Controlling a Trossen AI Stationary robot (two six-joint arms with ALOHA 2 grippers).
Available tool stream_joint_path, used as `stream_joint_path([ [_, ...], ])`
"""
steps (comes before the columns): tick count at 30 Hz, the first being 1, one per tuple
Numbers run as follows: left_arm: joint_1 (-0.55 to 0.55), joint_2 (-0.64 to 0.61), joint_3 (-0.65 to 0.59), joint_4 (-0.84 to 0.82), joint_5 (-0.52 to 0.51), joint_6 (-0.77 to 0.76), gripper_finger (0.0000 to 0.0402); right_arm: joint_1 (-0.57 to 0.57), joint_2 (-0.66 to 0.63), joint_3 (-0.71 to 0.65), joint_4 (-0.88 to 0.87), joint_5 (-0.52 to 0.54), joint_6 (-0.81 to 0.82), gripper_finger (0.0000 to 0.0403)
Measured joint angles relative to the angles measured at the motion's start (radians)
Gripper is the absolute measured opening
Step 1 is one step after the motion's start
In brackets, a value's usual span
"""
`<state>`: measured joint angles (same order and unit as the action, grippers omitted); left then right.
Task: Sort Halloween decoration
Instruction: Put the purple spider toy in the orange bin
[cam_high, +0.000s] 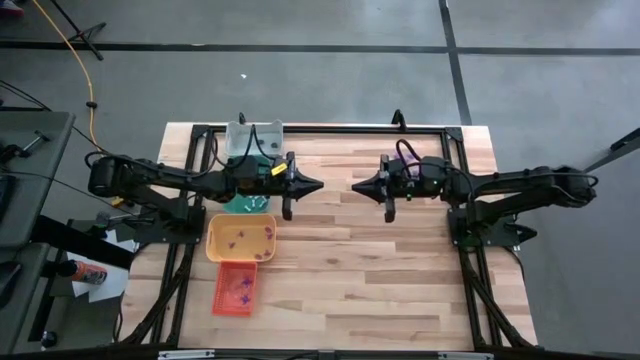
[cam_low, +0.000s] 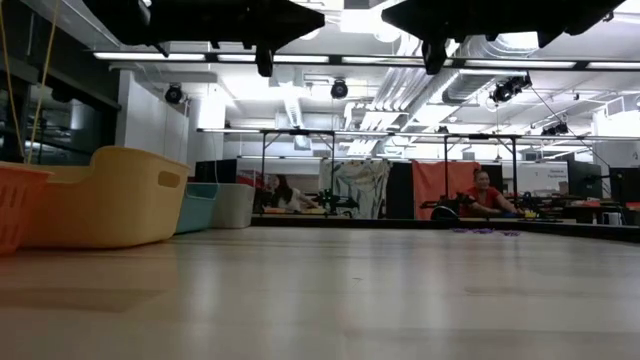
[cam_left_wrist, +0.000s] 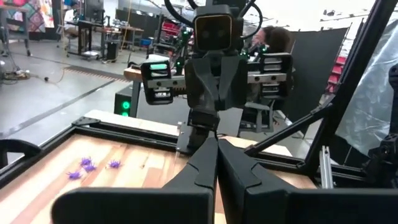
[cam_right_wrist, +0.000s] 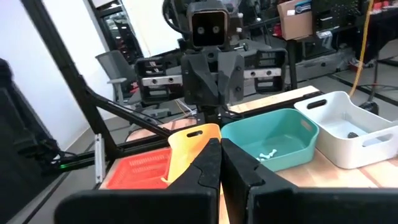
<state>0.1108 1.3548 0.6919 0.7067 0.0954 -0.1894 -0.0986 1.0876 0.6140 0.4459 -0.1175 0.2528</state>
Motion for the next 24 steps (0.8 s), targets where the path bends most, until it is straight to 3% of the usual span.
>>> stream_joint_path([
  [3,0.0,-0.006,0.0,-0.004,0.0,-0.002,0.0,0.0,0.004,0.0,-0.001,0.039,0.023,0.0],
  [5,0.001,-0.038,-0.001,-0.006,0.0,-0.058,0.0,0.0,0.012,0.035,-0.077,0.142,0.156,0.0],
  [7,0.01,-0.093,-0.001,-0.001,0.007,-0.09,0.0,-0.002,0.026,0.112,-0.3,0.235,0.291,0.0],
  [11,0.045,-0.189,0.001,-0.009,0.028,-0.013,0.0,-0.046,0.109,0.317,-0.825,0.418,0.284,0.0],
  [15,0.098,-0.259,0.001,-0.054,0.034,0.007,0.0,-0.19,0.226,0.442,-1.257,0.57,0.406,0.0],
  [19,0.135,-0.302,0.001,-0.147,0.049,-0.062,0.0,-0.372,0.324,0.436,-1.485,0.549,0.549,0.0],
  [24,0.139,-0.331,0.0,-0.278,0.079,-0.04,0.0,-0.549,0.384,0.336,-1.377,0.447,0.548,0.0004],
])
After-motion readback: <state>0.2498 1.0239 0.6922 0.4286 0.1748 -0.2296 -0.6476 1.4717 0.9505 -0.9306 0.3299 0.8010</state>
